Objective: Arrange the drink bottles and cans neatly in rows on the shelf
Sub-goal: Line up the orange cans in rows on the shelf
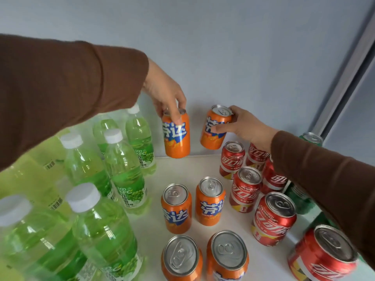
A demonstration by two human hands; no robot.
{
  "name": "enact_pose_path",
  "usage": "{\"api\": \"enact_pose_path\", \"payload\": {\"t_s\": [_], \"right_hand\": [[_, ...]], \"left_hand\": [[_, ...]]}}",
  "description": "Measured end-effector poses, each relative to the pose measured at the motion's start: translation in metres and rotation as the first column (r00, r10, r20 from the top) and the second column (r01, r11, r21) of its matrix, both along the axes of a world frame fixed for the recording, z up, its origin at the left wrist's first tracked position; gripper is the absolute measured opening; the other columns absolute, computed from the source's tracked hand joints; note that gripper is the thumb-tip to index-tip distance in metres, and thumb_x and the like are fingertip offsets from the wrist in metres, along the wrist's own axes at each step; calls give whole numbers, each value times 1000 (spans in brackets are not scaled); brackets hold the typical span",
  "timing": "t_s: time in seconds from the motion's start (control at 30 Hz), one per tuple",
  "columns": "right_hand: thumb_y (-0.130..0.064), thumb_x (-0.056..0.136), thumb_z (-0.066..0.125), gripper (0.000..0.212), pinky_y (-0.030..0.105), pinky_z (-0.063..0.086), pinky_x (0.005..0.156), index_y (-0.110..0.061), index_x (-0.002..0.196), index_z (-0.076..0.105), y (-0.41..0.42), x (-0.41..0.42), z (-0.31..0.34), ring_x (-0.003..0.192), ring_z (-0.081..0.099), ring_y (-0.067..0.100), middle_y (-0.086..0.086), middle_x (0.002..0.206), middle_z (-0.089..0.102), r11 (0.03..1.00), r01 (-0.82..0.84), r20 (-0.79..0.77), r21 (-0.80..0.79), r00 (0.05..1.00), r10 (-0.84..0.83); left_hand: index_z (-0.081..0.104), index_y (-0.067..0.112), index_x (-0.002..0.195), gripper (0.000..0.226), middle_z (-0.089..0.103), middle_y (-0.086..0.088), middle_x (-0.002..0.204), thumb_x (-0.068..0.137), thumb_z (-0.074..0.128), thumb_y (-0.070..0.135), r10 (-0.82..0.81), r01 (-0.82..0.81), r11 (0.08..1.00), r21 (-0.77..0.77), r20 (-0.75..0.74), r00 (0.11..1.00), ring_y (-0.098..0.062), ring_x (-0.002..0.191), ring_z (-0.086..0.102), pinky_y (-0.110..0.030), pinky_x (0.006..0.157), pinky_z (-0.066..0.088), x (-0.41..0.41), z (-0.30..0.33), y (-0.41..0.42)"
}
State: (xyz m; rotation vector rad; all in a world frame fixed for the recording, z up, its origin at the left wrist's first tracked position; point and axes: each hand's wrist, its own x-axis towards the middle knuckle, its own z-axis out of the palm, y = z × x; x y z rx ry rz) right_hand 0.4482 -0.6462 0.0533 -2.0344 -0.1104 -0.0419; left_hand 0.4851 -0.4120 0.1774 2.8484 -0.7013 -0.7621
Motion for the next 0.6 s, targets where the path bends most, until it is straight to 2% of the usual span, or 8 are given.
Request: {"api": "enact_pose_path", "payload": {"t_s": [0.1,0.2,0.23,0.37,0.5,0.6], "right_hand": [[-27,72,88,57,32,52,96,-13,123,65,-3,-14,10,109,71,19,4,116,75,993,-74,33,91,997,71],[-39,73,87,61,44,44,113,-21,127,68,-7,-24,13,119,67,22,1,121,75,976,-150,34,157,989,147],[-42,75,84,59,47,41,116,-21,128,69,-8,-26,12,122,66,24,2,123,75,968,-175,30,180,985,172],[-40,81,76,52,49,39,118,-19,128,69,-9,-33,13,124,65,26,4,124,74,949,-220,23,227,975,220],[-34,83,79,51,47,40,118,-17,130,67,-6,-39,13,123,65,26,5,123,74,948,-241,15,205,970,244],[-30,80,76,55,43,46,113,-16,131,65,-2,-43,10,118,68,22,4,123,75,943,-268,-10,198,961,275]], "left_hand": [[71,14,101,32,76,-5,87,76,84,29,23,-21,995,-102,18,1000,-12,69,71,-24,66,57,-4,15,7],[74,18,102,63,79,-5,91,50,87,49,39,-40,988,-147,-9,999,-14,77,74,-28,72,57,-9,23,12],[73,17,104,67,79,-7,93,48,85,51,23,-26,991,-135,-23,999,-15,79,73,-28,73,58,-10,24,13],[71,13,110,53,77,-13,102,67,86,39,18,-22,992,-127,-30,999,-17,85,72,-26,76,59,-15,28,13],[73,13,107,64,78,-8,97,57,91,47,35,-40,984,-174,-34,999,-15,85,73,-25,70,58,-23,25,18],[70,11,109,54,78,-8,97,66,90,37,21,-28,986,-164,-49,999,-20,90,71,-22,67,58,-26,20,21]]}}
